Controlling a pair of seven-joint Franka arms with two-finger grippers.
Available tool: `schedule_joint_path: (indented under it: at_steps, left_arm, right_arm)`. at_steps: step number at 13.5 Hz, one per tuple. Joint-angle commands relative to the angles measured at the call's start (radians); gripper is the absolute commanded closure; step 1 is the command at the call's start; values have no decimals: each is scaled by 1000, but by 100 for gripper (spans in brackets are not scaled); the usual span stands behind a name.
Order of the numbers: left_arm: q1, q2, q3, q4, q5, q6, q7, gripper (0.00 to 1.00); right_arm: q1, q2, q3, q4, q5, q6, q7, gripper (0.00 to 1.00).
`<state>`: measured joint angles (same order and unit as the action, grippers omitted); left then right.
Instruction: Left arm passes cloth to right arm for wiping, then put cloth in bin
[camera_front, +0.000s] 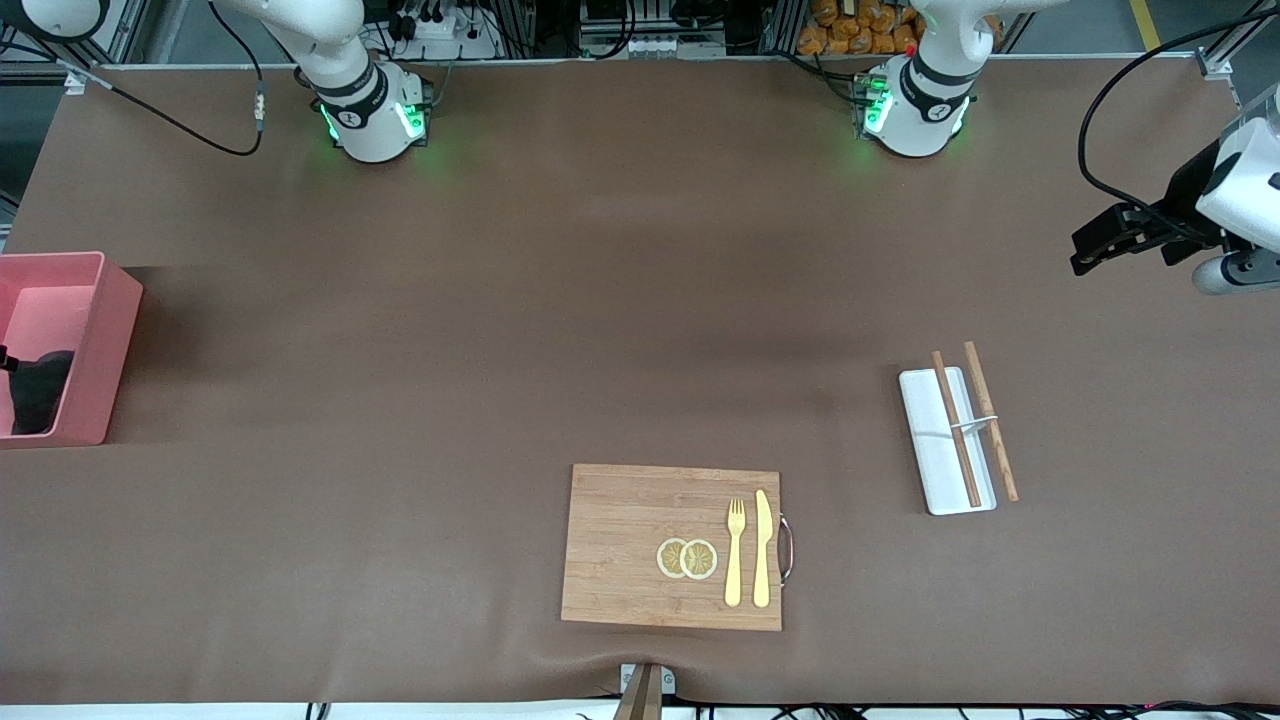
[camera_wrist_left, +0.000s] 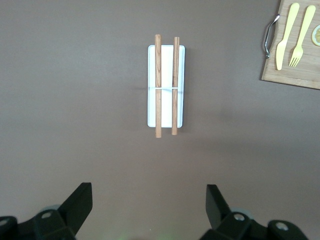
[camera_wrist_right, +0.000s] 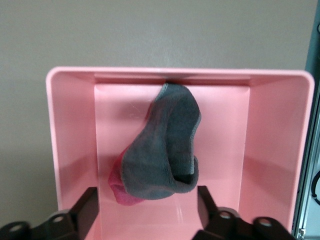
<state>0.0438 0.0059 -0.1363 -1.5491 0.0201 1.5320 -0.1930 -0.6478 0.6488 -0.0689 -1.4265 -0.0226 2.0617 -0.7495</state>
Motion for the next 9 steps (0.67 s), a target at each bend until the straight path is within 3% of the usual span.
schedule_joint_path:
  at_steps: [1,9]
  left_arm:
    - [10,-24,-6,-23,-9,2,20,0]
    - [10,-26,-6,-14,-9,4,20,0]
  right_arm:
    - [19,-81,20,0,-5,-98,2,0]
    - [282,-254,23,-6,39,-357,351,0]
